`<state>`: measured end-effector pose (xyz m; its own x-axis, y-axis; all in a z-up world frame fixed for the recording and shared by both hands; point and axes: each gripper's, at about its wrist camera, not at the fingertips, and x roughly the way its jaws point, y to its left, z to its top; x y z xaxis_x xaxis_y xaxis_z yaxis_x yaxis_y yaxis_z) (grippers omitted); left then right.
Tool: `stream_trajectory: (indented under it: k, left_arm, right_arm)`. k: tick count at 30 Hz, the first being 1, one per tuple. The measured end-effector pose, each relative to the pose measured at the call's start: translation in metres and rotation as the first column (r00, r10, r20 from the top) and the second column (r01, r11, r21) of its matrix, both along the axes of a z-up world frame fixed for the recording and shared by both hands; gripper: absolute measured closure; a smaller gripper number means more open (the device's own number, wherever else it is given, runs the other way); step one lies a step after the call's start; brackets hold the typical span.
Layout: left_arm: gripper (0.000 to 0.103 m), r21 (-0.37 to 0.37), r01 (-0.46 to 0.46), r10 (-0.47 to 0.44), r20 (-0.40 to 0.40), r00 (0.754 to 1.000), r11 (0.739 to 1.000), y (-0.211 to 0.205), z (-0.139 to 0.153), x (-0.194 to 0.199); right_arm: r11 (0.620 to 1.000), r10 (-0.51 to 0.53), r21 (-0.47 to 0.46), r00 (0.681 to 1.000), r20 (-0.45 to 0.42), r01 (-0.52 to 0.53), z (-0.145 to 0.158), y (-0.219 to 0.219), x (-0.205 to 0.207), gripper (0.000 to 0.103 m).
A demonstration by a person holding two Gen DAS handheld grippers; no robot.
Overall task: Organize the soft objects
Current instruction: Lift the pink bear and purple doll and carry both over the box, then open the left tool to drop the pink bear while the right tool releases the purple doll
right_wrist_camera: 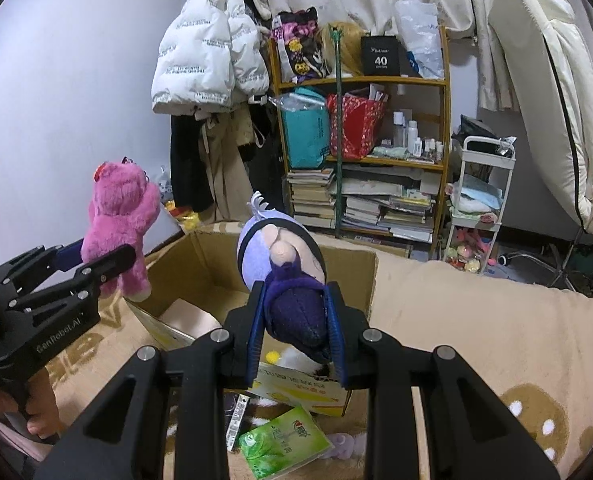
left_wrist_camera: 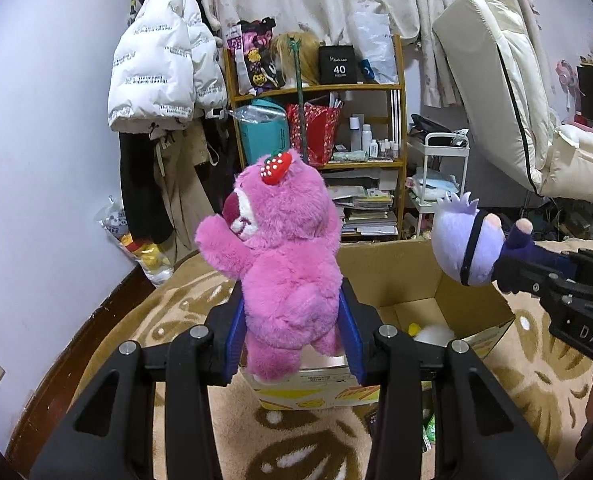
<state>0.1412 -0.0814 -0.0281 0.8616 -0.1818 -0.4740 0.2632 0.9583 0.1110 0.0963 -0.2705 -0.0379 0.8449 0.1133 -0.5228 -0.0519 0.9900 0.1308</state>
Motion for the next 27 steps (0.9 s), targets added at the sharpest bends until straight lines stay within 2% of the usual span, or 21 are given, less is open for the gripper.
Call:
stream_trajectory:
  k: [18,22,24,25,27]
  left_arm:
    - [0.061,-0.042,-0.019,0.014,-0.103,0.995,0.999,0.008,-0.021,0.028]
    - [0.059,-0.042,-0.011,0.005,-0.147,0.989,0.999,0.009,-0.027,0.034]
    - [0.055,-0.034,-0.017,0.012,-0.144,0.989,0.999,0.009,-0.028,0.034]
    - [0.049,-0.03,-0.016,0.011,-0.142,0.99,0.999,0.009,-0.029,0.033]
    - [0.047,-0.023,-0.012,0.009,-0.131,0.991,1.0,0.008,-0.028,0.031]
  right_arm:
    - [1.0,0.004,-0.003,0.998,-0.058,-0.004,-0.024,0.001,0.022,0.073]
    - [1.0,0.008,-0.007,0.997,-0.077,-0.009,-0.028,0.002,0.024,0.072]
    - [1.0,0.011,-0.008,0.996,-0.087,-0.011,-0.03,0.002,0.025,0.072]
    - [1.0,0.014,-0.007,0.996,-0.092,-0.014,-0.03,0.002,0.026,0.072]
    - [1.0,0.013,-0.017,0.995,-0.103,-0.014,-0.033,0.003,0.027,0.072]
